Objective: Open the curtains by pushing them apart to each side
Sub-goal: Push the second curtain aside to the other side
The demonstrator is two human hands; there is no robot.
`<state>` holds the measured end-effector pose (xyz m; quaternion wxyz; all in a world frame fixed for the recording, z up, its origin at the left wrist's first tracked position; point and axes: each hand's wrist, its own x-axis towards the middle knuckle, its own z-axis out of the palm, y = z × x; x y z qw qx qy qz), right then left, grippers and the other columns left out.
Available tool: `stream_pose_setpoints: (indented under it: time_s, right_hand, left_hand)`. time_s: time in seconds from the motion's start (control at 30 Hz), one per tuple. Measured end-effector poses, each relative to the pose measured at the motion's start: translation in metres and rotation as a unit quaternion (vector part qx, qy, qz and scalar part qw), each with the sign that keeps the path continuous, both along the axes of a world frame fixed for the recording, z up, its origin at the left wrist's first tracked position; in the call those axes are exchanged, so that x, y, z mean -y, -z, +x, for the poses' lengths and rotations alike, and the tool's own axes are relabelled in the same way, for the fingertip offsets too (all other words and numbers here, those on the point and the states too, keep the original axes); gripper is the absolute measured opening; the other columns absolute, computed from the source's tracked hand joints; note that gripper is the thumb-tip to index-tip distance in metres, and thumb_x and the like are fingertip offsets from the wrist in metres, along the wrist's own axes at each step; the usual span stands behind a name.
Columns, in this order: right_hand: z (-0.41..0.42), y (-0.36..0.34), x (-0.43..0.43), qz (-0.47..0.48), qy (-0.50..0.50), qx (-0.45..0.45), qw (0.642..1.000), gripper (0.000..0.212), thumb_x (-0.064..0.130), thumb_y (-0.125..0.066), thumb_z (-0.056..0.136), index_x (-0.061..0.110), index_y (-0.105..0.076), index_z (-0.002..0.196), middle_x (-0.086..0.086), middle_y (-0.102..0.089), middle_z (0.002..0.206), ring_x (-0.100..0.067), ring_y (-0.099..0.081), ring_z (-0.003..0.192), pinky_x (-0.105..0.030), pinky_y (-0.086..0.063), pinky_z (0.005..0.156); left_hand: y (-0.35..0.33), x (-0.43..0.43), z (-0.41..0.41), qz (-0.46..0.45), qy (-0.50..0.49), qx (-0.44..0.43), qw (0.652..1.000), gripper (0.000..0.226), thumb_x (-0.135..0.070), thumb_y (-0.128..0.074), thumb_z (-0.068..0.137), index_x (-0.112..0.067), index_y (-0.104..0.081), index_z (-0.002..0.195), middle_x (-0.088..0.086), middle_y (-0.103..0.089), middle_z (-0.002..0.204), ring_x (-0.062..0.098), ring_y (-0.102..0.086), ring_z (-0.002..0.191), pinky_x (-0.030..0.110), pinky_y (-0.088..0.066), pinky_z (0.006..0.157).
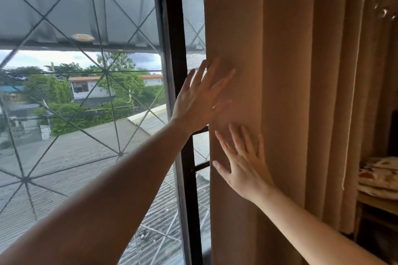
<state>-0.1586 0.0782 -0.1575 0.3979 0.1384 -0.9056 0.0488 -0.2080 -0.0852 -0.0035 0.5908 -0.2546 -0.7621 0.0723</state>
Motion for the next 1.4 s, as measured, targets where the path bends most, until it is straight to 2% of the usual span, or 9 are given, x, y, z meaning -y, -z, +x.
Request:
stream_pose_setpoints:
  time_s: [0.1,0.2,0.33,0.4,0.7,1.17,1.4]
  right_hand:
    - [-0.013,0.002,-0.018,0.014,0.010,-0.006,1.000,0.079,0.067,-0.043,0.100,0.034,-0.021,0.169,-0.010,-0.019,0.177,-0.039,-0.019,0.159,-0.068,-0.011,0.126]
    - [-0.030,0.001,-0.039,0.025,0.006,-0.009,1.000,0.078,0.067,-0.043,0.101,0.033,-0.023,0.168,-0.009,-0.019,0.177,-0.038,-0.018,0.160,-0.069,-0.010,0.126]
    - [-0.056,0.002,-0.071,0.024,-0.004,-0.003,1.000,0.077,0.070,-0.033,0.103,0.037,-0.011,0.170,-0.004,-0.007,0.179,-0.032,-0.003,0.163,-0.069,-0.007,0.126]
    - [-0.068,0.002,-0.088,0.022,-0.009,0.000,1.000,0.078,0.071,-0.032,0.104,0.038,-0.008,0.170,-0.003,-0.005,0.179,-0.031,-0.001,0.163,-0.069,-0.007,0.126]
    - [-0.109,-0.002,-0.160,0.030,-0.013,-0.006,0.999,0.077,0.069,-0.033,0.104,0.035,-0.012,0.170,-0.005,-0.010,0.179,-0.034,-0.007,0.163,-0.067,-0.009,0.127]
    - [-0.183,0.005,-0.227,0.018,0.009,-0.018,1.000,0.075,0.066,-0.035,0.104,0.033,-0.019,0.169,-0.005,-0.013,0.178,-0.035,-0.010,0.162,-0.061,-0.007,0.129]
    - [-0.227,0.005,-0.255,-0.003,0.025,-0.033,0.999,0.076,0.063,-0.042,0.103,0.032,-0.021,0.169,-0.006,-0.014,0.178,-0.035,-0.010,0.162,-0.061,-0.011,0.129]
  left_hand:
    - [-0.005,-0.021,-0.011,-0.003,0.010,0.024,1.000,0.074,-0.070,-0.044,0.111,-0.041,-0.023,0.176,0.008,-0.013,0.186,0.033,-0.018,0.172,0.055,-0.024,0.138]
    - [-0.011,-0.045,-0.027,-0.007,0.009,0.018,1.000,0.077,-0.073,-0.040,0.110,-0.040,-0.021,0.176,0.010,-0.011,0.187,0.035,-0.018,0.171,0.054,-0.025,0.137]
    - [-0.016,-0.077,-0.049,-0.001,0.003,-0.020,1.000,0.077,-0.076,-0.039,0.110,-0.037,-0.027,0.176,0.012,-0.019,0.185,0.037,-0.027,0.168,0.055,-0.029,0.136]
    - [-0.017,-0.091,-0.060,0.003,-0.002,-0.028,1.000,0.078,-0.076,-0.039,0.110,-0.036,-0.028,0.175,0.012,-0.021,0.184,0.038,-0.029,0.168,0.055,-0.028,0.136]
    - [-0.017,-0.159,-0.104,0.009,-0.025,-0.021,0.999,0.082,-0.080,-0.033,0.108,-0.037,-0.023,0.177,0.013,-0.019,0.185,0.039,-0.027,0.168,0.056,-0.028,0.136]
    - [-0.021,-0.241,-0.186,-0.006,0.021,-0.026,0.999,0.084,-0.078,-0.040,0.106,-0.035,-0.023,0.176,0.014,-0.023,0.183,0.041,-0.029,0.167,0.058,-0.030,0.136]
    - [-0.026,-0.277,-0.231,-0.010,0.045,-0.037,0.998,0.084,-0.079,-0.043,0.106,-0.035,-0.025,0.176,0.013,-0.022,0.184,0.039,-0.028,0.168,0.053,-0.026,0.136]
